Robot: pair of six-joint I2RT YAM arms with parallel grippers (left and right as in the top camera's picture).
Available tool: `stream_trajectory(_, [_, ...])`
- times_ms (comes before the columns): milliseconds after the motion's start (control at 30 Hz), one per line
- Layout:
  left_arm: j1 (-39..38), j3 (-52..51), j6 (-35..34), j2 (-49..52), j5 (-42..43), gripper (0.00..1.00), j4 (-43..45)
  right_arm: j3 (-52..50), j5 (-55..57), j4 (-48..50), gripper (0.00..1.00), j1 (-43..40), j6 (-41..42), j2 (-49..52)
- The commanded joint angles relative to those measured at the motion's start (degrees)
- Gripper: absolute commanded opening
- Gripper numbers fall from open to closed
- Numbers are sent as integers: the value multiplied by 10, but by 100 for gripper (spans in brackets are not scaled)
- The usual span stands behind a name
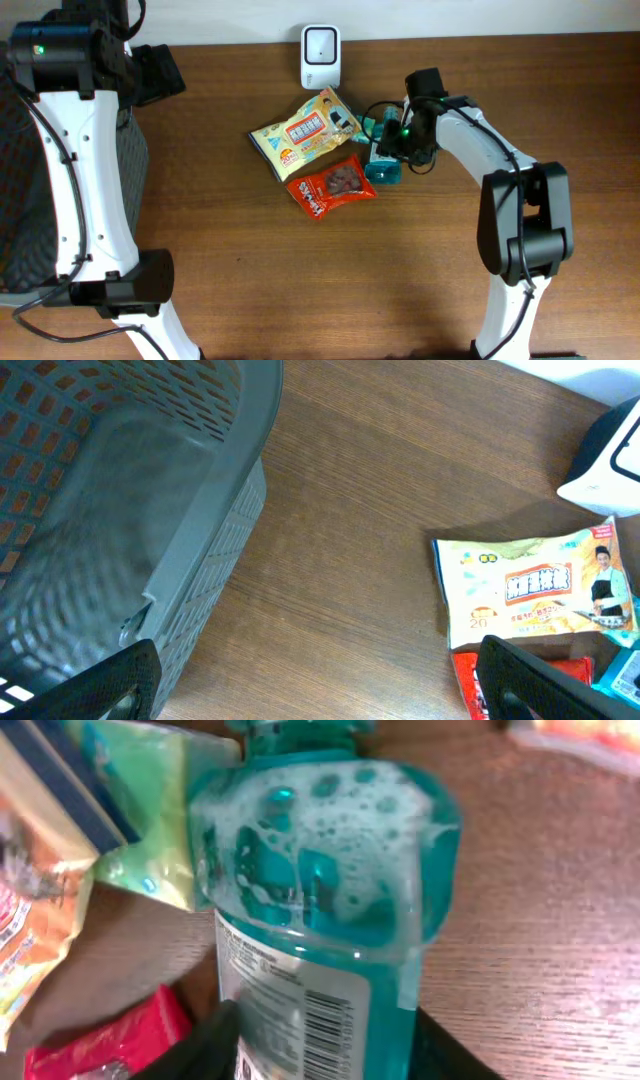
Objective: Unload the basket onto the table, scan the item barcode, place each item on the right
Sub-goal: 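Grasp the Listerine bottle neck with the right gripper, then lift the teal Listerine bottle and turn its label upward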
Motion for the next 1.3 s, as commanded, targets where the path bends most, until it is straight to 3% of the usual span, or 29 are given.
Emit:
stream_trajectory(0, [2,1,3,-11,0,99,1,0,12,-2,33,1,-24,1])
stream_trajectory(33, [2,1,3,-11,0,99,1,0,12,-4,25,1,-25,1])
stream_trajectory(67, [2,1,3,-11,0,99,1,0,12,-5,23,2,-30,1])
stream_trajectory(233, [2,1,3,-11,0,99,1,74,109,-98,18,21,-61,-22])
stream_trajectory(333, [2,1,3,-11,0,99,1,73,129,-88,18,69,-63,-14])
stream_trajectory(367, [2,1,3,-11,0,99,1,73,156,-84,39,90,-59,-8])
stream_trajectory(433, [2,1,3,-11,0,99,1,73,172,-84,49,89,-29,-8])
stream_trajectory(500, [2,1,3,-11,0,99,1,73,172,-90,64,64,-24,-7])
stream_trajectory(667, [2,1,3,-11,0,99,1,71,132,-89,79,40,-116,20])
stream_trajectory(867, [2,1,3,-11,0,99,1,71,118,-67,81,38,-114,56])
stream_trajectory(900, [2,1,3,-11,0,99,1,71,99,-62,79,38,-114,59])
stream_trajectory(967, [2,1,3,-11,0,99,1,71,92,-58,61,38,-114,59])
stream_trajectory(1067, [2,1,3,-11,0,99,1,70,92,-58,52,39,-114,59])
stream_trajectory(1133, [2,1,3,-11,0,99,1,70,92,-68,53,39,-114,59])
stream_trajectory(1200, [2,1,3,-11,0,99,1,78,102,-98,65,39,-114,55])
stream_trajectory(1267, [2,1,3,-11,0,99,1,106,103,-136,65,39,-114,51])
